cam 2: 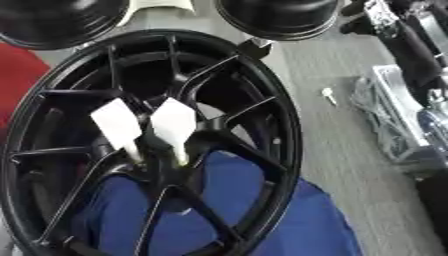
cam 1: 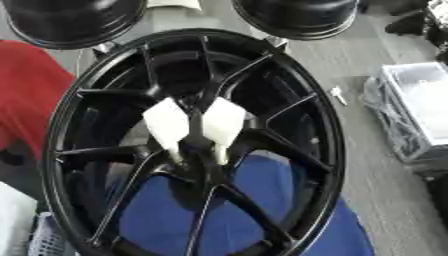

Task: Pull the pin out of the wheel hub.

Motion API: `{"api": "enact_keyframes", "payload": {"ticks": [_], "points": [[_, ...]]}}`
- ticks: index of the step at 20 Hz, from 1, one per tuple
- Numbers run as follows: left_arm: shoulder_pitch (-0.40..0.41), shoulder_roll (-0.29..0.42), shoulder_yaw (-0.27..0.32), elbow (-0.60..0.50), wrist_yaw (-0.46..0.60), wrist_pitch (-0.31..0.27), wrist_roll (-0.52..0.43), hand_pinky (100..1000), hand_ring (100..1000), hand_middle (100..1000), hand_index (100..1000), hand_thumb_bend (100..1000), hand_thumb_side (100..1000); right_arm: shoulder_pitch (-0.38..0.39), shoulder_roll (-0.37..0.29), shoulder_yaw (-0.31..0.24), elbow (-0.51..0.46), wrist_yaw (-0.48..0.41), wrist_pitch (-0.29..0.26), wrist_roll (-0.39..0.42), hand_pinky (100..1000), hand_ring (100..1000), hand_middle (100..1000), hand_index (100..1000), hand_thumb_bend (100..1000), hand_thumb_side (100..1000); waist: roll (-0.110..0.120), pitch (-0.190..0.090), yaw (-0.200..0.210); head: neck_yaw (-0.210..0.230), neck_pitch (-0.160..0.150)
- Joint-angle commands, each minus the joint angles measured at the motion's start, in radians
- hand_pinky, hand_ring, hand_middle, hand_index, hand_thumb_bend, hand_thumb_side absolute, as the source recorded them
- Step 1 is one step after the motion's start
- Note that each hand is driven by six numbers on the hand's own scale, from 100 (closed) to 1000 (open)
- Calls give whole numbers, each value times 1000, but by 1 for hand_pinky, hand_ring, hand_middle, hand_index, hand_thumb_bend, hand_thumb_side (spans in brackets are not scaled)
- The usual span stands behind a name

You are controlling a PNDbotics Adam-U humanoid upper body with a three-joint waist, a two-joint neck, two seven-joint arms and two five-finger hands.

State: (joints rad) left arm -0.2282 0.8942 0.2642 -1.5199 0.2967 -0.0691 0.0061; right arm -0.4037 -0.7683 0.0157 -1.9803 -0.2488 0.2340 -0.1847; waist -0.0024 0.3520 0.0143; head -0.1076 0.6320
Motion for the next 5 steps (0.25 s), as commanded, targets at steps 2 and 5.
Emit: {"api": "enact_keyframes", "payload": {"ticks": [2,5], "points": [[-18,-20,-32,-198,154,44,200,818,707,646,742,327,607,-22,-20,-13,-20,-5,-7,-4,838,685,680,793,100,788,-4,-19,-3,10,4],[-25,-77,-55,-321,148,89,269,815,700,637,738,329,599,-27,-17,-12,-20,-6,-8,-4,838,685,680,793,100,788,-10,-16,-6,18,4]]}}
